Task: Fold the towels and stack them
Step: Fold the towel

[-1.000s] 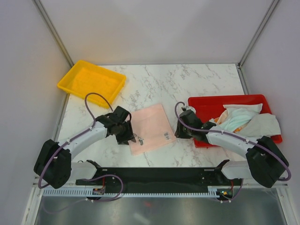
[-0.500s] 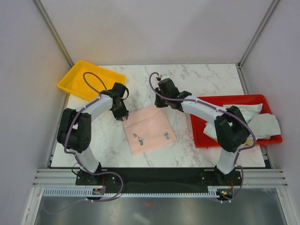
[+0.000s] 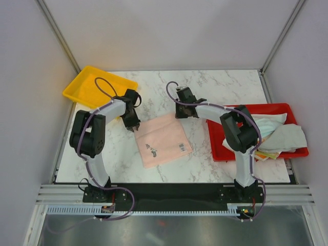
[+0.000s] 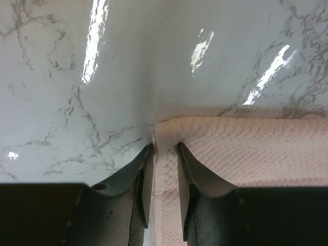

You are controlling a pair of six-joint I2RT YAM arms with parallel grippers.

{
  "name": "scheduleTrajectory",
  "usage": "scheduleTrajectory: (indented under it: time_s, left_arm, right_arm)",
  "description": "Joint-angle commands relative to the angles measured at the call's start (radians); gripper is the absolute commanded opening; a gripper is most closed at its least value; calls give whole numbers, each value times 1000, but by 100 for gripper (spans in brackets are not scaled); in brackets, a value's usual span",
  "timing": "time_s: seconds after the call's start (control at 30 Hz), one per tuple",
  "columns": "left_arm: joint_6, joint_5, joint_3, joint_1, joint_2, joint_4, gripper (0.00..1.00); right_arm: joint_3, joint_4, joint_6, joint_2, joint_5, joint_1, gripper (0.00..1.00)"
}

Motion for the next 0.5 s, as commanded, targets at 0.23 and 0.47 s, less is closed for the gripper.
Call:
scheduleTrajectory:
  time_s: [0.23, 0.47]
  left_arm:
    - [106, 96, 232, 4, 198, 128, 33]
    - [175, 240, 420, -19, 307, 152, 34]
  right_arm:
    - [-55, 57, 95, -46, 118, -70, 13]
    - [-104, 58, 172, -122, 166, -74, 13]
